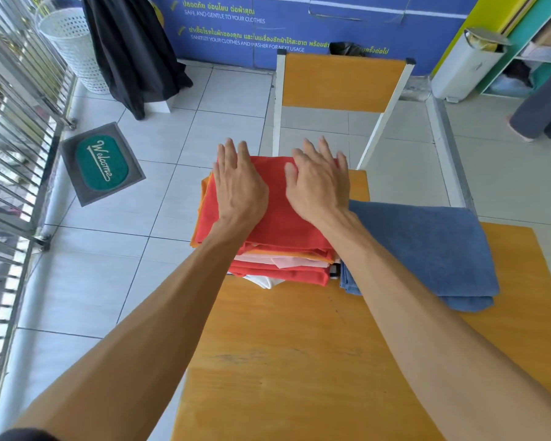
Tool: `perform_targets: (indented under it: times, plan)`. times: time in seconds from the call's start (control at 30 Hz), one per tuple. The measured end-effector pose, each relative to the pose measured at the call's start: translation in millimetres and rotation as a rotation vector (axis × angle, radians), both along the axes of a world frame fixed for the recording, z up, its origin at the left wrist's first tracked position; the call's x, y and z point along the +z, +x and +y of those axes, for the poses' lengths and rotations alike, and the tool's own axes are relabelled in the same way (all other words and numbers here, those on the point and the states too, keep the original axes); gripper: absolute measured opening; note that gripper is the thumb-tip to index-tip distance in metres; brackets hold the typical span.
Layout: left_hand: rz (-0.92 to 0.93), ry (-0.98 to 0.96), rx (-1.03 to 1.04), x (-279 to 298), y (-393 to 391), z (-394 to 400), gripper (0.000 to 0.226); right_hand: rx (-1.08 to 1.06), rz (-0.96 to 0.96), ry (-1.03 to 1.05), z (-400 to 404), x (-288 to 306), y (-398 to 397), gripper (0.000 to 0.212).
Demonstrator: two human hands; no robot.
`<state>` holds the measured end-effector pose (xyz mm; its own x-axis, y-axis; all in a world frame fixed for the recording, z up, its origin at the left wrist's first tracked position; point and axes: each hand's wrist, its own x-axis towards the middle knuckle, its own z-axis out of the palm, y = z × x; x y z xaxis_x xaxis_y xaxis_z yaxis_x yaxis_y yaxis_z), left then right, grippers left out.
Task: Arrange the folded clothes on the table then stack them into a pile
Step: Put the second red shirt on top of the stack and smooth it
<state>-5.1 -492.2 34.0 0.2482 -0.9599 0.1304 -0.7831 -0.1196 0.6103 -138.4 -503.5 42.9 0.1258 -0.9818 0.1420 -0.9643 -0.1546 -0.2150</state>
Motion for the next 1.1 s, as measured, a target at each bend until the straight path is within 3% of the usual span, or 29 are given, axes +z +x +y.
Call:
perform_targets:
  times: [0.13, 0.27, 0.33, 0.4, 0.5, 0.57, 0.67, 0.83, 1.1]
  plan:
    - [0.021, 0.052, 0.111, -20, 30, 5, 0.041, 0.03, 0.011, 0.216, 6, -25, 3, 0.065]
    - [0.21, -0.026, 0.189, -31, 29, 14, 0.037, 0.057, 0.0, 0.198, 1, -29, -4, 0.071]
    - [0.329, -0.015, 0.225, -31, 34, 10, 0.038, 0.07, 0.033, 0.076, 11, -31, 0, 0.068]
    - [0.44, 0.068, 0.279, -31, 42, 7, 0.048, 0.101, 0.067, -0.017, 26, -37, 4, 0.065]
    - [0.522, 0.21, 0.288, -36, 50, 9, 0.055, 0.149, -0.053, 0.116, 22, -36, -2, 0.067]
    - [0.518, 0.25, 0.252, -36, 50, 13, 0.061, 0.128, -0.175, 0.194, 13, -32, -10, 0.066]
    - [0.393, 0.249, 0.172, -38, 48, 16, 0.071, -0.048, -0.229, 0.149, 27, -38, -15, 0.06]
    - [0.268, 0.17, 0.205, -42, 46, 21, 0.057, -0.148, -0.356, 0.196, 38, -40, -12, 0.066]
    - [0.273, 0.092, 0.327, -49, 44, 28, 0.049, -0.163, -0.257, 0.039, 53, -46, -5, 0.059]
